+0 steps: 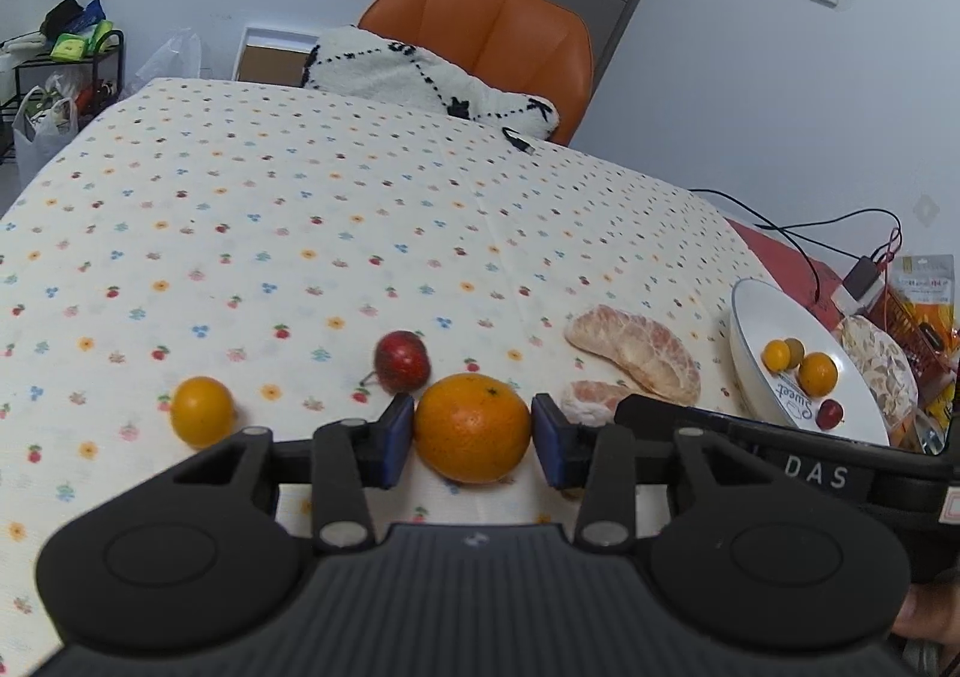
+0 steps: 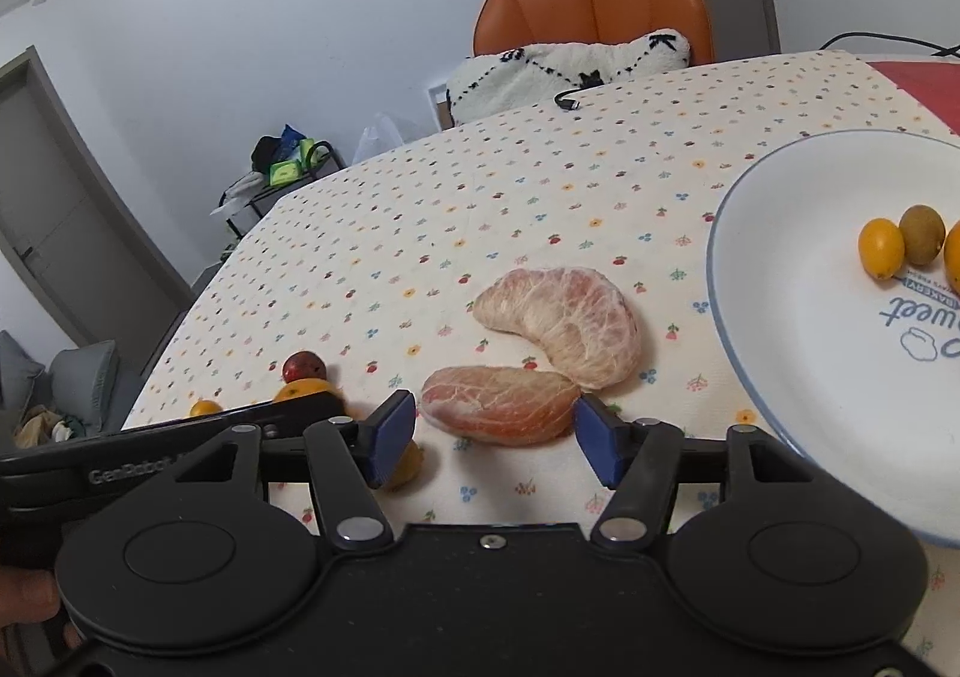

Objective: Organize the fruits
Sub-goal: 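Grasp a large orange with the left tool while the right tool grasps a pink pomelo segment, then carry the orange and pomelo segment with both tools over the white plate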

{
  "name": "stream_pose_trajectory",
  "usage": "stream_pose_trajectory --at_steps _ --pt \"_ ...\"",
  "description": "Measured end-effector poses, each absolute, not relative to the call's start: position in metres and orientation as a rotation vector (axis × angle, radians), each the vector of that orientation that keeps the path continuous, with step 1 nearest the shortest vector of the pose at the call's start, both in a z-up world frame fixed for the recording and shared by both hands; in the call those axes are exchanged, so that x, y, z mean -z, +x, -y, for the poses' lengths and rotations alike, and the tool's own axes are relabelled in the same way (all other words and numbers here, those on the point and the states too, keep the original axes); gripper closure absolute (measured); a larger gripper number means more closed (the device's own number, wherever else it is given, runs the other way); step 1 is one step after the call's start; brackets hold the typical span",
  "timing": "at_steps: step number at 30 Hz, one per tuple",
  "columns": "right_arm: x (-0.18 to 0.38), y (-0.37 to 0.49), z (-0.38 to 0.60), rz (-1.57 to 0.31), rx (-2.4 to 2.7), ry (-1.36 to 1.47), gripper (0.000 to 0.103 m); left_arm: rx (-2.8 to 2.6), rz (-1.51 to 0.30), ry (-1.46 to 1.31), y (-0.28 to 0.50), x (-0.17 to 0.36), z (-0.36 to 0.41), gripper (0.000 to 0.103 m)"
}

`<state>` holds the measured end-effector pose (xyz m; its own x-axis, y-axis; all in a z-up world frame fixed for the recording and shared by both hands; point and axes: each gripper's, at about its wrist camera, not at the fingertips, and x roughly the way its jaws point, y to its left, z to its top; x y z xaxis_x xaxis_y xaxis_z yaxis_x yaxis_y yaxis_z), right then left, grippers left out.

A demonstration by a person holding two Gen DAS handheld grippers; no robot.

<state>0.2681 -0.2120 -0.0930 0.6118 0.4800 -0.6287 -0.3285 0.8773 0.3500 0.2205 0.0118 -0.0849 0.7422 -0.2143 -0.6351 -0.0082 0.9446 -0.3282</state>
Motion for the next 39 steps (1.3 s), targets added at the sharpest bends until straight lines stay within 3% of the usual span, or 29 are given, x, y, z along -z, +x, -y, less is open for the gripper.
stream_pose_trajectory --at_steps 8,17,21,24,39 --pt "0.094 0.272 0.191 -0.764 -0.45 0.124 0.023 0.095 -0.705 -0.344 0.217 0.082 -0.028 0.062" --pt "0.097 0.275 0.163 -0.75 -0.411 -0.051 0.018 0.084 -0.687 -0.37 0.212 0.083 -0.041 0.062" --pt "0.095 0.276 0.158 -0.762 -0.394 -0.088 0.022 0.088 -0.684 -0.376 0.21 0.083 -0.041 0.062" --pt "0.094 0.277 0.155 -0.764 -0.39 -0.116 0.037 0.089 -0.681 -0.379 0.208 0.082 -0.042 0.062" --pt "0.084 0.263 0.17 -0.738 -0.44 -0.063 0.04 0.093 -0.661 -0.377 0.2 0.074 -0.039 0.062"
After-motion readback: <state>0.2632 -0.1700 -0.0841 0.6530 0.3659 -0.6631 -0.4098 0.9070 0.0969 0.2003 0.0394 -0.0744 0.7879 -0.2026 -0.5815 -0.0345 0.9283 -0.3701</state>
